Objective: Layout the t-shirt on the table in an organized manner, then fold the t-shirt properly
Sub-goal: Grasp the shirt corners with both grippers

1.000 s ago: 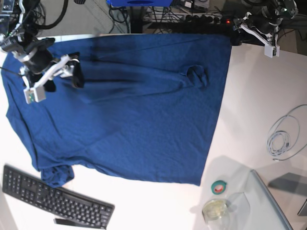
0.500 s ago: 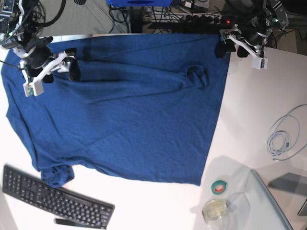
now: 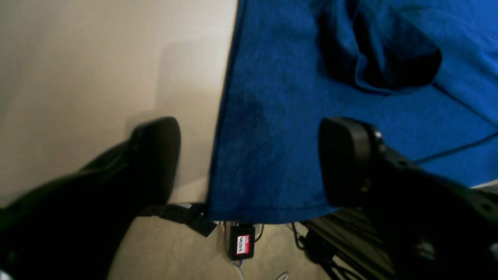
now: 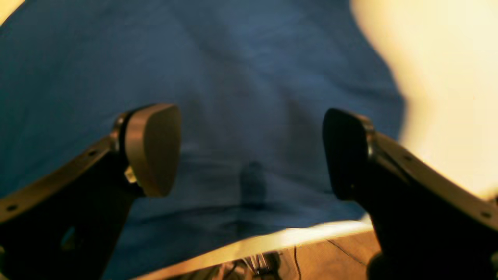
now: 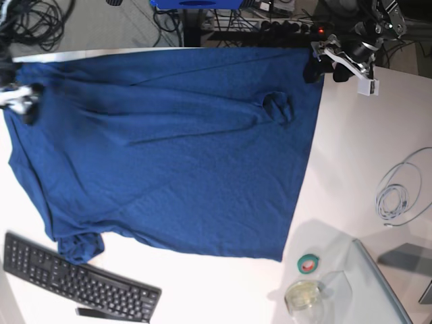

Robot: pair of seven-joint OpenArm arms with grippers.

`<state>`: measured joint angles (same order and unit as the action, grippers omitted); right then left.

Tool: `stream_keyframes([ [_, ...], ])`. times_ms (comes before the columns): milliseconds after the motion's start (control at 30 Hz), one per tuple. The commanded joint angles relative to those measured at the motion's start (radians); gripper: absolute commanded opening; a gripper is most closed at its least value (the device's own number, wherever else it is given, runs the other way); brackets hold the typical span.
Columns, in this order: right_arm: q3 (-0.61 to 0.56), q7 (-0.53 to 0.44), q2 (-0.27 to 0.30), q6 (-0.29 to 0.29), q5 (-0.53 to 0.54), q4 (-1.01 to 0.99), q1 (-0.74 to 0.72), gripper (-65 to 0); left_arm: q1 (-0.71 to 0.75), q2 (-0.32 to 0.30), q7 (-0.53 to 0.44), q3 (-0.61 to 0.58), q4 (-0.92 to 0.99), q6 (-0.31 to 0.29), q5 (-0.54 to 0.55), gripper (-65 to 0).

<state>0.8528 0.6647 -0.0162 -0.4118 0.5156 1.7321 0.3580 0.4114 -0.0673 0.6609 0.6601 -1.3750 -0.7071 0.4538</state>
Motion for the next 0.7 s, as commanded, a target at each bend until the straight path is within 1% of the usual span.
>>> stream_keyframes([
  [0, 0.033, -0.016, 0.009, -0.006, 0.011, -0.004, 0.000, -12.9, 0.008, 0.001, 0.053, -0.003, 0.010, 0.009, -0.033, -19.9],
  [100, 0.110, -0.016, 0.012, -0.002, 0.010, -0.059, -0.004, -12.9, 0.007, 0.001, 0.053, -0.003, 0.012, 0.009, -0.033, -37.7],
  [167, 0.139, -0.018, 0.012, -0.002, 0.010, -0.094, -0.004, -12.9, 0.005, 0.001, 0.053, -0.003, 0.012, 0.009, -0.033, -47.7],
  [233, 0.151, -0.021, 0.015, -0.002, 0.008, -0.142, -0.004, -12.9, 0.004, 0.001, 0.053, -0.003, 0.012, 0.009, -0.033, -55.1],
  [333, 0.145, -0.023, 0.054, -0.002, 0.008, -0.229, -0.007, -13.2, 0.004, 0.001, 0.055, -0.003, 0.003, 0.009, -0.034, -63.5],
  [367, 0.148, -0.023, 0.058, -0.002, 0.010, -0.255, -0.018, -13.2, 0.004, -0.002, 0.055, -0.003, 0.003, 0.009, -0.033, -65.0],
  [500, 0.145, -0.023, 0.091, -0.005, 0.010, -0.332, -0.026, -13.2, 0.002, -0.010, 0.055, -0.001, 0.001, 0.009, -0.031, -65.0],
  [667, 0.145, -0.023, 0.098, -0.006, 0.010, -0.387, -0.046, -13.4, 0.002, -0.021, 0.055, -0.001, 0.001, 0.009, -0.030, -65.0],
])
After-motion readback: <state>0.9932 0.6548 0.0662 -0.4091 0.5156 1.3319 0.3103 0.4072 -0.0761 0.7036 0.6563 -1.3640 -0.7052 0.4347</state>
